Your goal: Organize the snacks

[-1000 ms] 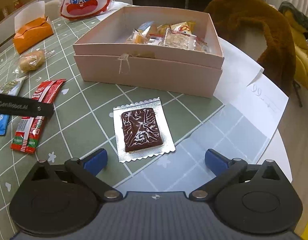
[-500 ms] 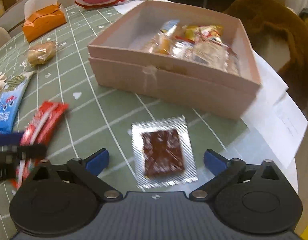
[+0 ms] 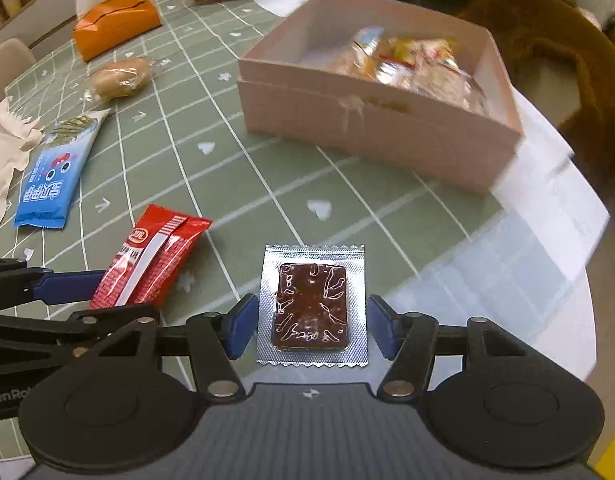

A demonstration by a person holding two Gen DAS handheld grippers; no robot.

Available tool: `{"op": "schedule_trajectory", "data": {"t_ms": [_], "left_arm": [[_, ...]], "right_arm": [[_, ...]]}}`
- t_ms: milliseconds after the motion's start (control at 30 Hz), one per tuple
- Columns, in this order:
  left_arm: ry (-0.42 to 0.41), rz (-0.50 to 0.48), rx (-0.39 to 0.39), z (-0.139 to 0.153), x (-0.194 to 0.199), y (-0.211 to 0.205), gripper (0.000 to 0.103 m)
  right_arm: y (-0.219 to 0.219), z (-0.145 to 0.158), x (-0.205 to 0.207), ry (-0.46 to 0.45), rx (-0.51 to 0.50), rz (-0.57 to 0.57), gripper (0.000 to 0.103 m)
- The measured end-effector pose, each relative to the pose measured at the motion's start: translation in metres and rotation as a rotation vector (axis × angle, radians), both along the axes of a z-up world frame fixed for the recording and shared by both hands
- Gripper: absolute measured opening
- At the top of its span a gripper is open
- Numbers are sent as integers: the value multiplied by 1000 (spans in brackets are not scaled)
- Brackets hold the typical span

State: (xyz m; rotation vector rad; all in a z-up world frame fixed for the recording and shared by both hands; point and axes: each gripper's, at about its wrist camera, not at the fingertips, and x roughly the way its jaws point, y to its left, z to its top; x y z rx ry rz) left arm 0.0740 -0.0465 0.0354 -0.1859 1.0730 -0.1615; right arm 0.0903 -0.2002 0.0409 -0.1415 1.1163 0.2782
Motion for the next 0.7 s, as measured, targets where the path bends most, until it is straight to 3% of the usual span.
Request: {"op": "schedule_trajectory", "data": {"t_ms": [267,433,700], "left_arm": [[-5,-17,30,0,-2,-9,53],[-16,-10,6,0,-4,-5,53],[-34,1,-9,-1,-8,-3,54]], "right_arm": [[-6,-1,-28,-25,-9,-4,62],[-15,-6,-29,-28,-3,-20,84],[-19,-7,-38,-79,9,10,85]]}}
